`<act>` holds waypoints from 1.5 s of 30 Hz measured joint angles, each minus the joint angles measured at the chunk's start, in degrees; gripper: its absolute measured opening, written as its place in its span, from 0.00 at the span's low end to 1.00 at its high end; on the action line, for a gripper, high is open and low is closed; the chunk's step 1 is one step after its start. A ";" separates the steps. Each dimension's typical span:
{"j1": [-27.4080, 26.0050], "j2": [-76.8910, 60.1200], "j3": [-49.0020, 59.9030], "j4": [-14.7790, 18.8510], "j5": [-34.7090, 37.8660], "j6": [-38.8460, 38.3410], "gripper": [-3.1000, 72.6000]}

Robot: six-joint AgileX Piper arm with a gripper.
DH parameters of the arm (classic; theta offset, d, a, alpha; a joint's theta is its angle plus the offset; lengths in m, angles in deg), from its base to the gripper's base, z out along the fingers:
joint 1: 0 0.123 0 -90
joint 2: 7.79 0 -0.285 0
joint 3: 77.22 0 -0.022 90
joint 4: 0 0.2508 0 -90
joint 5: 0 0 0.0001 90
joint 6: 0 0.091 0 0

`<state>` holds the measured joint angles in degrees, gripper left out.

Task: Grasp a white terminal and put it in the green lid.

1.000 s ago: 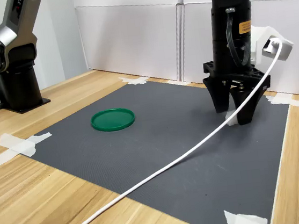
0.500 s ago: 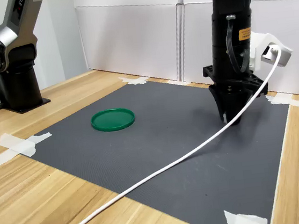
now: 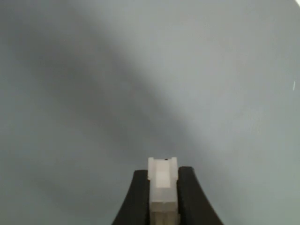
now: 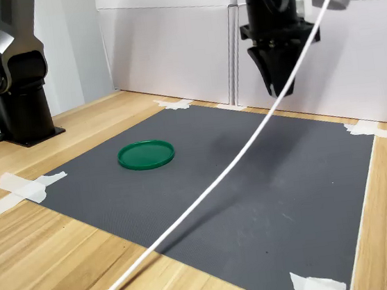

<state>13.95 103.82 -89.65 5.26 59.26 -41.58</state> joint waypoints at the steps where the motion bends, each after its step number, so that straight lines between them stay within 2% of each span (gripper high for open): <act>1: 0.00 -2.03 2.16 0.00 -0.74 -0.42 0.16; 5: 0.00 -10.04 10.76 0.00 -3.03 -1.59 0.16; 15: 0.00 -23.28 27.26 -0.12 -3.32 -2.51 0.16; 18: -0.74 -25.99 29.63 0.04 -3.27 -2.51 0.16; 24: -7.10 -29.31 31.77 0.05 -2.89 -3.54 0.16; 27: -8.62 -30.20 33.21 -0.08 -2.07 -5.26 0.16; 34: -8.69 -30.70 36.92 -0.23 -0.05 -6.06 0.16; 45: -9.16 -29.97 38.58 -2.83 -0.53 -4.16 0.16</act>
<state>4.79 73.84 -51.07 2.42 58.73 -45.74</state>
